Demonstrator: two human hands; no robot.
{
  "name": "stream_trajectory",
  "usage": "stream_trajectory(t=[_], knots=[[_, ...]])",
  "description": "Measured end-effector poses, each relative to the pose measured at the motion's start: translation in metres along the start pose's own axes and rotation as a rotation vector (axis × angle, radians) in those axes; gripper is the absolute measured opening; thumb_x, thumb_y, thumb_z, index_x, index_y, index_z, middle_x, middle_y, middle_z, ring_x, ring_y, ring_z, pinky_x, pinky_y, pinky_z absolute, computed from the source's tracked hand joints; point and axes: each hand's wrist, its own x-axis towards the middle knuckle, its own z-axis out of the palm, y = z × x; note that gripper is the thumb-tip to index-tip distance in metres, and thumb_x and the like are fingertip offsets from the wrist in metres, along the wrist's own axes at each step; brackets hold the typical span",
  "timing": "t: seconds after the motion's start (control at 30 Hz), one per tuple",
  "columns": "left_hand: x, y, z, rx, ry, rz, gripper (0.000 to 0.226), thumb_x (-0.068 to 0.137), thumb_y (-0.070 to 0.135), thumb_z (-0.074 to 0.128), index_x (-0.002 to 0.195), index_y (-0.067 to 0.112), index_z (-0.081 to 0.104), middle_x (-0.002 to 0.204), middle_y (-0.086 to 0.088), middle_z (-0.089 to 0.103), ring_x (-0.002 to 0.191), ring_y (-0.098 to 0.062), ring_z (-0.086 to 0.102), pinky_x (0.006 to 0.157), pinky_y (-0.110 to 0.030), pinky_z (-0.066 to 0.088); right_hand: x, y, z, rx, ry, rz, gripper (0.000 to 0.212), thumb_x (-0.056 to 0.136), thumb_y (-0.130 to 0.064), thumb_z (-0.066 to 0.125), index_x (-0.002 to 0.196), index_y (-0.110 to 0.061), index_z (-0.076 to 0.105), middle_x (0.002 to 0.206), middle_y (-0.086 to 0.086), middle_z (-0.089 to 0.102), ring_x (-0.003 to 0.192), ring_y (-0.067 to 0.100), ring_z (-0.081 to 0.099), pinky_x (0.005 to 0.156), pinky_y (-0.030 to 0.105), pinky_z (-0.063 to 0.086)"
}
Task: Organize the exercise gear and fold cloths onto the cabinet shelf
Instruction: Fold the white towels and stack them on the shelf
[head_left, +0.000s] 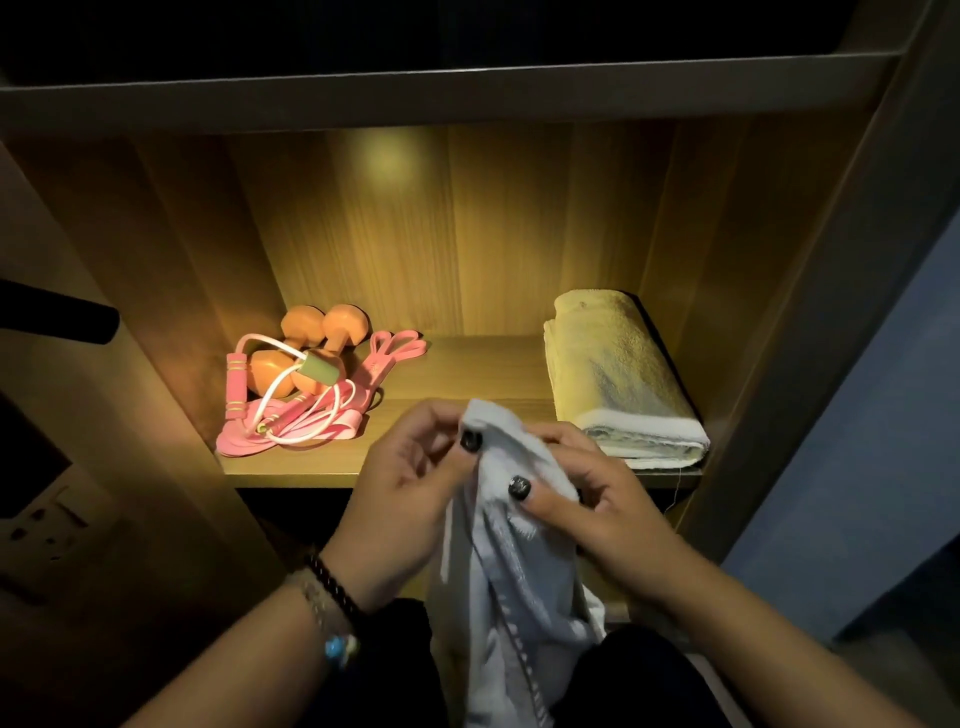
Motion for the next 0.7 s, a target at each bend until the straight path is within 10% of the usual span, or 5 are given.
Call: stream_trajectory(t=[0.23, 0.37, 0.7], knots=[[0.062, 0.053, 0.009, -0.185, -0.042, 0.059, 0.036, 0.093, -0.006, 0.048, 0.116, 0.022, 0.054, 0.086, 0.002, 0.071, 0.076, -0.013, 0.065, 0.067, -0.026, 0.056, 0.054, -0.025, -0.043, 0.114, -0.052, -0.026, 0.033, 0.073, -0.024, 0.073, 0.092, 0.004, 0.072, 0.112, 0.026, 0.059, 0.095, 0.024, 0.060, 0.086, 0.047, 0.051], [0.087, 0.071, 0.013, -0.086, -0.019, 0.137, 0.043, 0.093, -0.011, 0.044, 0.106, 0.025, 0.066, 0.088, 0.004, 0.068, 0.079, -0.013, 0.058, 0.070, -0.029, 0.052, 0.067, -0.035, -0.048, 0.103, -0.113, 0.057, 0.022, 0.073, -0.046, 0.077, 0.074, -0.025, 0.077, 0.084, -0.004, 0.074, 0.079, 0.011, 0.069, 0.067, 0.023, 0.055], [0.116, 0.115, 0.017, 0.442, -0.053, 0.345, 0.011, 0.087, 0.011, 0.069, 0.095, 0.019, 0.071, 0.089, 0.007, 0.072, 0.082, 0.001, 0.067, 0.074, -0.017, 0.055, 0.089, -0.065, -0.080, -0.473, 0.610, -0.180, 0.018, 0.082, -0.018, 0.069, 0.067, -0.008, 0.064, 0.073, 0.005, 0.057, 0.067, 0.022, 0.053, 0.057, 0.033, 0.046]])
